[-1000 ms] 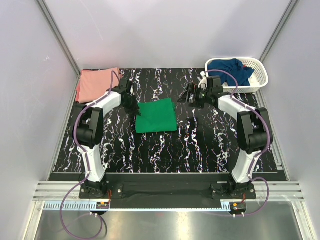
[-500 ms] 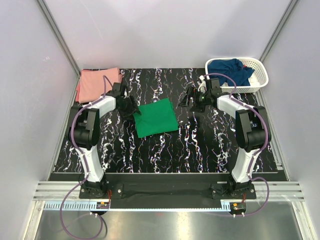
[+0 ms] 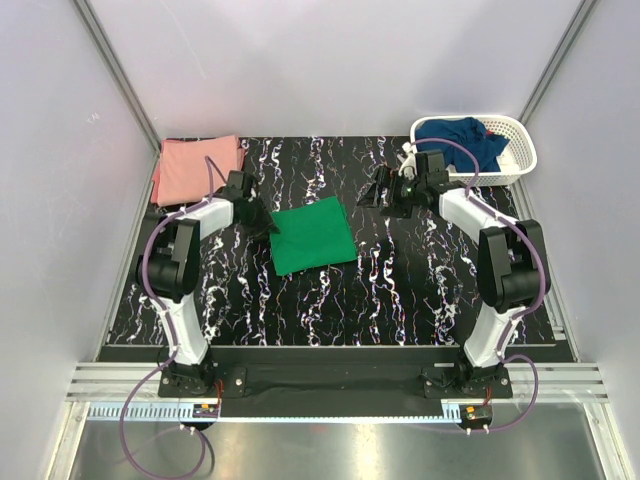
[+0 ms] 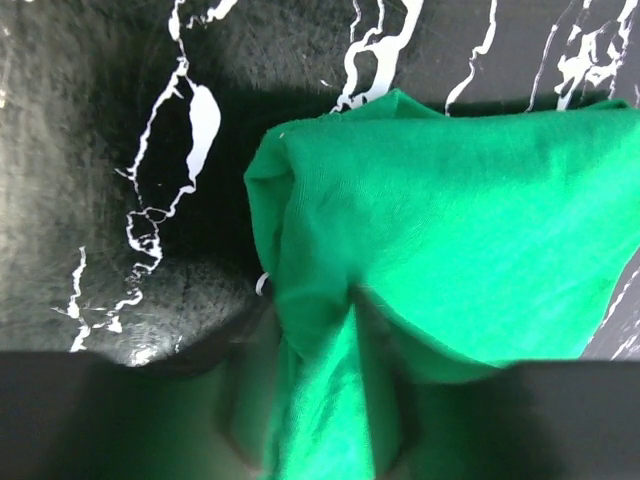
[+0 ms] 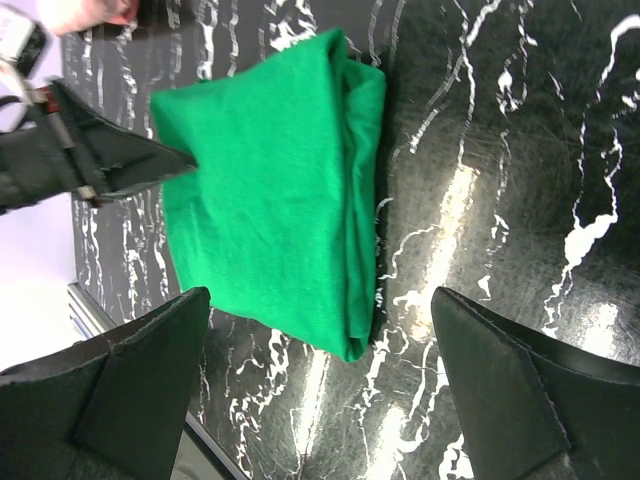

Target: Fold and stack the t-shirts

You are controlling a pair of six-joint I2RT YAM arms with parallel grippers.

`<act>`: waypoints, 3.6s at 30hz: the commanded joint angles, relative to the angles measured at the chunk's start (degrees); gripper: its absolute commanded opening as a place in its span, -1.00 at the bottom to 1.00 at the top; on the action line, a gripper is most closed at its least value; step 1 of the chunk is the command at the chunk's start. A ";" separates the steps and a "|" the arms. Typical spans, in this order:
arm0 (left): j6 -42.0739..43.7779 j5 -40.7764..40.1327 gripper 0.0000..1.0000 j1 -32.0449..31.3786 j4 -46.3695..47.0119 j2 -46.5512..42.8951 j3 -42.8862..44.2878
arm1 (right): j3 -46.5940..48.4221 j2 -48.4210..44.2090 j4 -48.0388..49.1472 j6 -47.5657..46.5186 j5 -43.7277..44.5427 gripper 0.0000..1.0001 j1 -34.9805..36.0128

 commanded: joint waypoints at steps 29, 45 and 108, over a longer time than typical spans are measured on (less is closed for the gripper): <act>19.49 -16.44 -1.00 -4.43 -25.21 9.83 37.01 | 0.80 -7.64 1.86 0.64 0.19 1.00 -0.06; 30.49 -26.46 -1.00 4.01 -26.74 11.25 55.40 | 2.29 -5.54 5.28 1.60 -1.48 0.99 0.03; 24.70 9.48 0.04 12.46 9.50 3.52 21.55 | 4.93 -2.28 1.77 0.90 0.28 0.99 -0.06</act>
